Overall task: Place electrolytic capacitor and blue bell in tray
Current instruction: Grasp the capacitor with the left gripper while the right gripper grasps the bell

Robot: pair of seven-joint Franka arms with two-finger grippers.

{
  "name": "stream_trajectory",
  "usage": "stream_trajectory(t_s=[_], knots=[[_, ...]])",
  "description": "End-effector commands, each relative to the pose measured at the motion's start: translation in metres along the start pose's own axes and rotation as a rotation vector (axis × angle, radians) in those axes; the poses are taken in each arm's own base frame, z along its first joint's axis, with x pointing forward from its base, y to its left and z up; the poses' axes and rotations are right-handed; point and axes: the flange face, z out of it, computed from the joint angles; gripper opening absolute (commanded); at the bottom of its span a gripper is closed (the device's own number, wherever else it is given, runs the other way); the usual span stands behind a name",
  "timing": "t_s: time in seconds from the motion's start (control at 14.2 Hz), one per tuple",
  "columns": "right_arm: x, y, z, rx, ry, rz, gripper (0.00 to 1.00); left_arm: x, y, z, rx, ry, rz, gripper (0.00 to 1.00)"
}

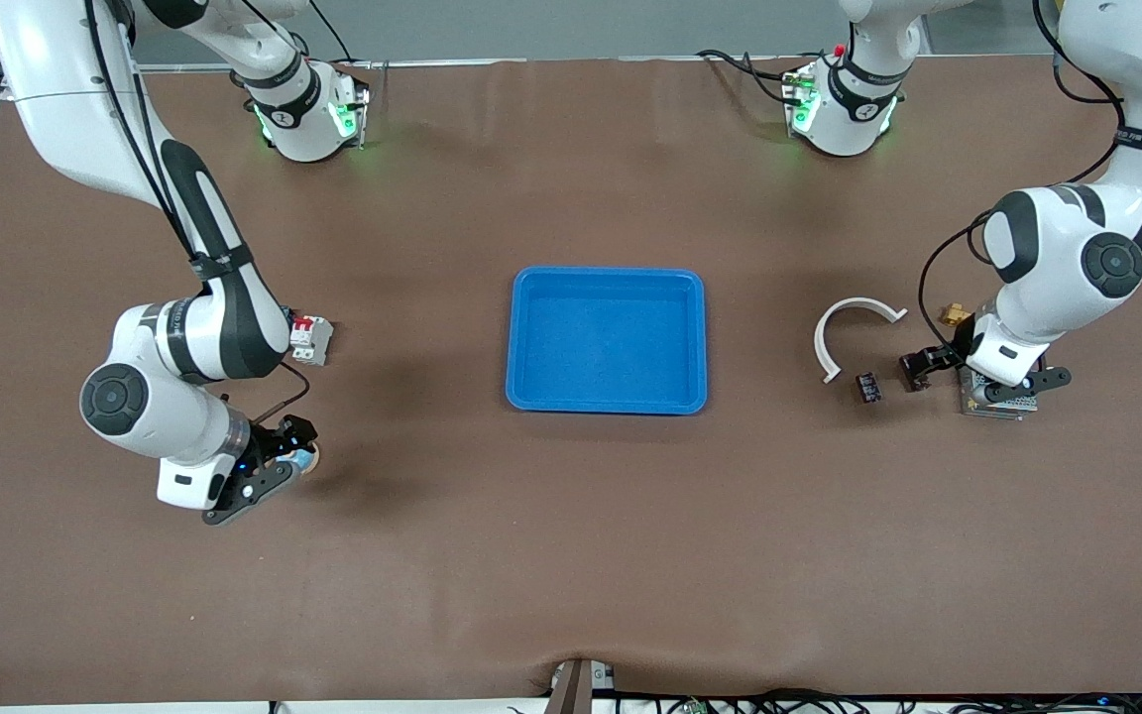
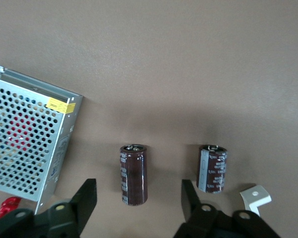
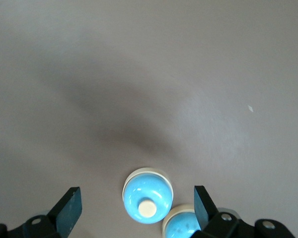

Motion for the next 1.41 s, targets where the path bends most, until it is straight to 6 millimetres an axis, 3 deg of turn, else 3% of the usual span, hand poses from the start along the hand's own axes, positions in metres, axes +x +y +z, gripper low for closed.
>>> stream_trajectory(t_s=[0.0, 0.21, 0.42, 0.99, 1.2, 1.34], knots=[[0.001, 0.009, 0.004, -0.022, 0.009, -0.281, 1.00, 0.000, -0.002, 0.011, 0.006, 0.003, -0.004, 0.70], [-0.021, 0.041, 0.022, -0.037, 0.028, -0.447, 1.00, 0.000, -0.010, 0.024, 0.004, -0.014, -0.018, 0.64], [-0.034, 0.056, 0.040, -0.035, 0.025, -0.495, 1.00, -0.001, -0.009, 0.035, -0.001, -0.017, -0.019, 0.64], [-0.035, 0.043, 0.052, -0.005, 0.008, -0.515, 1.00, -0.004, -0.015, 0.057, 0.000, -0.057, -0.027, 0.59], [-0.040, 0.040, 0.060, 0.006, 0.001, -0.514, 1.00, -0.004, -0.015, 0.059, 0.000, -0.060, -0.028, 0.42], [-0.041, 0.028, 0.065, 0.027, 0.001, -0.523, 1.00, -0.004, -0.015, 0.062, -0.001, -0.065, -0.028, 0.22]])
